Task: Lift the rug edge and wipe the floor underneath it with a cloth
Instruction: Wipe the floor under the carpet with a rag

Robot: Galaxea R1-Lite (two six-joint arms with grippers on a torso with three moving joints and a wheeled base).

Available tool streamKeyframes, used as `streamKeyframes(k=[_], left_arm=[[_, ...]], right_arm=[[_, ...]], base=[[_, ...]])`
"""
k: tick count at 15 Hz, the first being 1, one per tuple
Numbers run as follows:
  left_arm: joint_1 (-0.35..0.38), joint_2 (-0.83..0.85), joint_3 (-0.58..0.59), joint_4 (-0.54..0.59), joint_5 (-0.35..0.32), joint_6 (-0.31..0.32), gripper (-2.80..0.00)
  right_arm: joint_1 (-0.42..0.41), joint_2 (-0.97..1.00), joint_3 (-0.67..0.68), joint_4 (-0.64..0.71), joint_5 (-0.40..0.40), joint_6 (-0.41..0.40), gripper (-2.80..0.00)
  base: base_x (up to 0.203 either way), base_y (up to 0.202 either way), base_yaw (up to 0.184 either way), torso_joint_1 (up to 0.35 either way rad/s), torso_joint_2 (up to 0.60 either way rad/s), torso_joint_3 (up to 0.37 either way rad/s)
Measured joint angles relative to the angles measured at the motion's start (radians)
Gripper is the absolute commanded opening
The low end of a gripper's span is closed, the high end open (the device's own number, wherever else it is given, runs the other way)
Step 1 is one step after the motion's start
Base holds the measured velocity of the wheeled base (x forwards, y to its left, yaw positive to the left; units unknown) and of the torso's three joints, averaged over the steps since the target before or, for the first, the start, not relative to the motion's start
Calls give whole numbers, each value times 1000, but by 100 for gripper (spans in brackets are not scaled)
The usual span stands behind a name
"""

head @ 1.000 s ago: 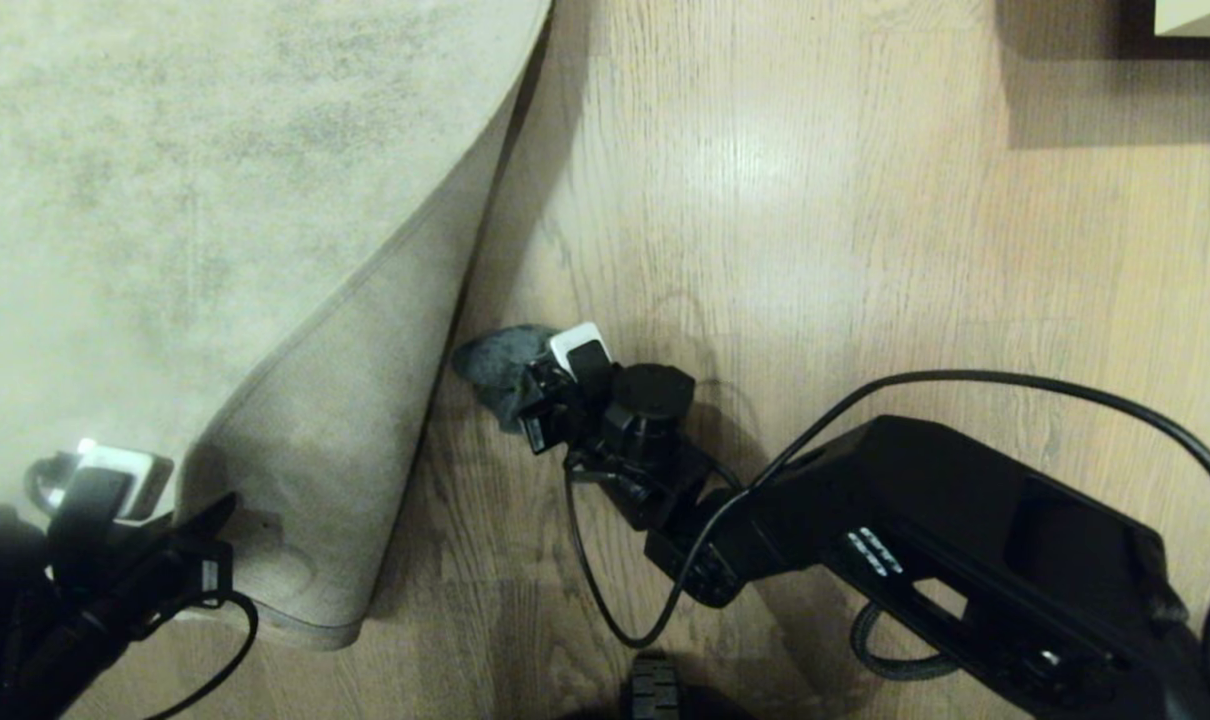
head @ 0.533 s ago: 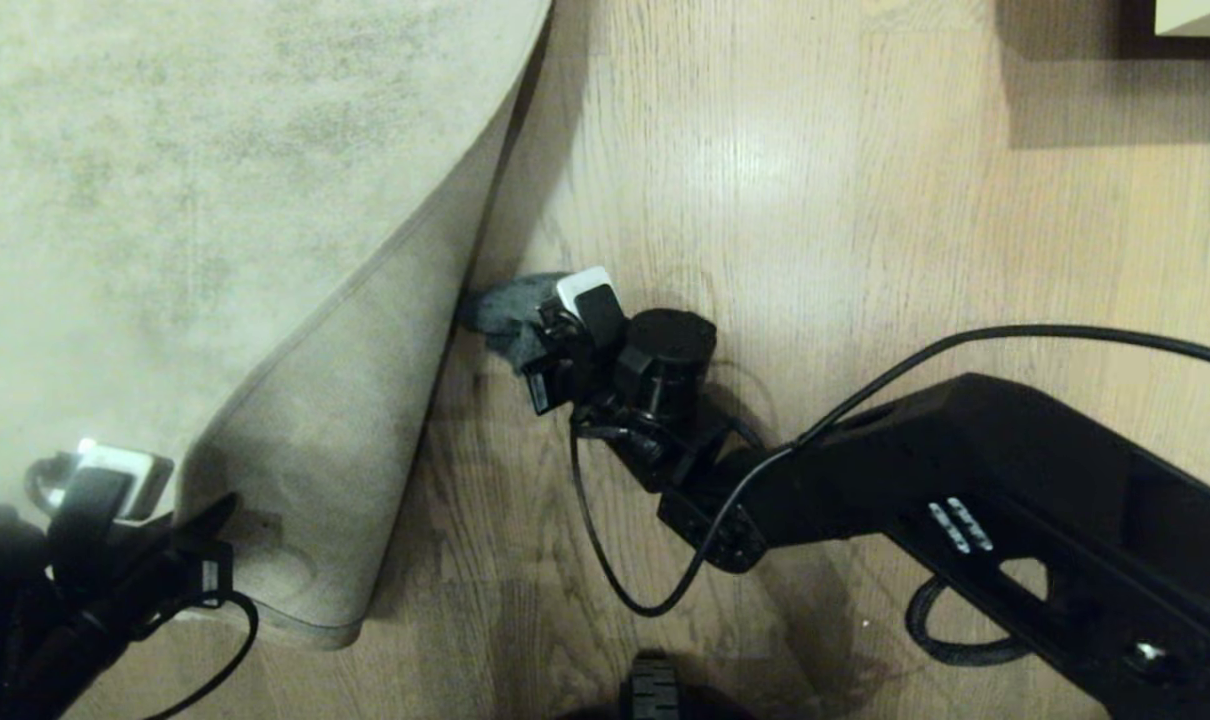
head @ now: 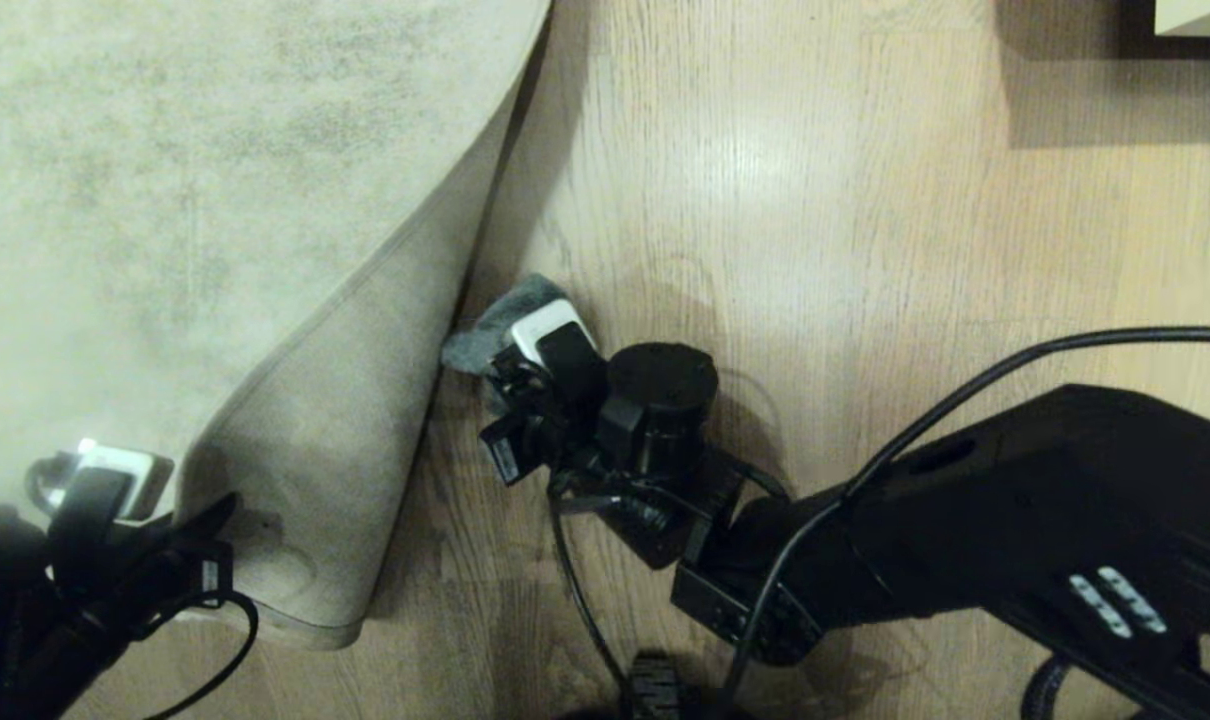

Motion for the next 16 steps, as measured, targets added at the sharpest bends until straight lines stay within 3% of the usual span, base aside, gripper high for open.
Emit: streamKeyframes(k=[7, 16], left_arm=[[0, 0, 0, 0, 0, 0, -280], [0, -4, 0, 0, 0, 0, -280]], right_arm=[[98, 11, 231, -166, 0, 0, -280], [105, 143, 258, -308, 2, 6, -280]], base=[[0, 0, 0, 0, 0, 0], [0, 0, 0, 0, 0, 0]])
